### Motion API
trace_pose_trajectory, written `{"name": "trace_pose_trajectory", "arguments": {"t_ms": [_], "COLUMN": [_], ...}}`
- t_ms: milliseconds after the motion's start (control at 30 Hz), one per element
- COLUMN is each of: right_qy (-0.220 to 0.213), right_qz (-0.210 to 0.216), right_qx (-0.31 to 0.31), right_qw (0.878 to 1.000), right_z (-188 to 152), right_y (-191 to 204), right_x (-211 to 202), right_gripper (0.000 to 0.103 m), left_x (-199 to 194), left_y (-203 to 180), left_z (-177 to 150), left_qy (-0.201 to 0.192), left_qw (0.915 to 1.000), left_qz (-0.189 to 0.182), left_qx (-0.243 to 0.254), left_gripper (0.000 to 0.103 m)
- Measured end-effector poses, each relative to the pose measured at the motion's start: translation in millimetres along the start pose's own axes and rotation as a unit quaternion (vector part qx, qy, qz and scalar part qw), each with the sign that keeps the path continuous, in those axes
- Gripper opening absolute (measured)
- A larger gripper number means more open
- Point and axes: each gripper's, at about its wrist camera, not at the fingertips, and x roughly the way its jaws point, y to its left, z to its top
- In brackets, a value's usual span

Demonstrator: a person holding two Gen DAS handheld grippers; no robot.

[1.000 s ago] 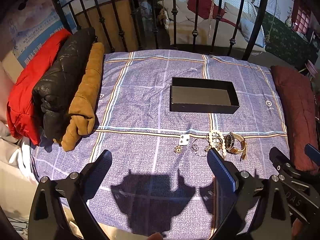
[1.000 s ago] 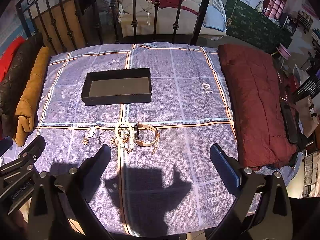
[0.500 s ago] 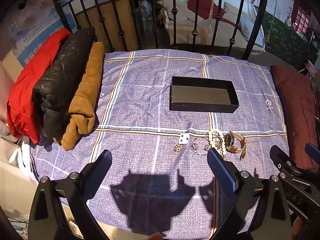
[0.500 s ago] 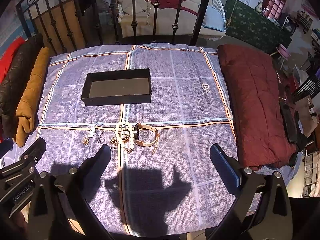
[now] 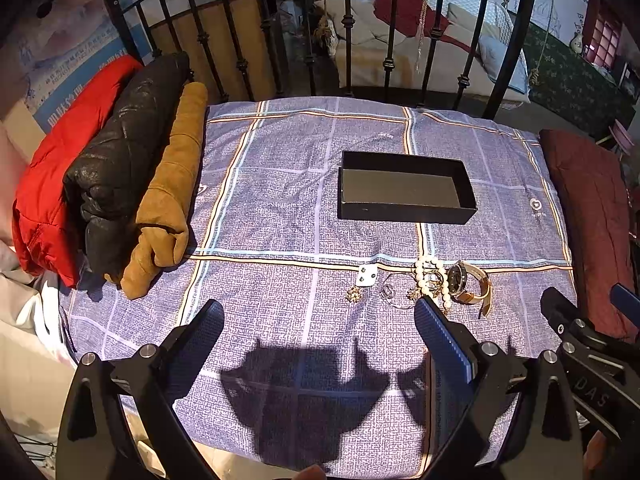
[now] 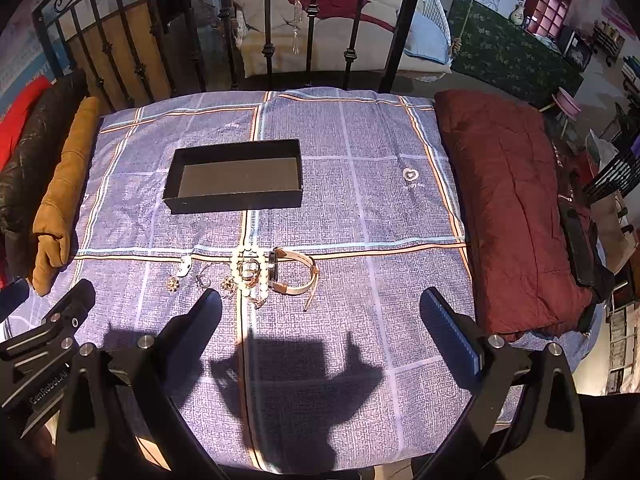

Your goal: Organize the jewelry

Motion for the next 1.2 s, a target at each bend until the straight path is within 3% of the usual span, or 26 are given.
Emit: {"name": "trace_pose_trajectory", "arguments": {"t_ms": [1200], "right_qy": [0.005], "right_qz": [0.000], "right_qx": [0.002], "right_qw": [1.000], "right_z": [-0.2], "right_y": [-2.7], "right_x": [5.8], "right_gripper": [0.098], "left_x": [8.5], "left_y": [-3.3], "left_z": [0.5], "left_qy": [0.008], "left_qw": [1.0000], "left_qz": [-0.004], "left_qx": [0.004], "left_gripper": [0.094]}}
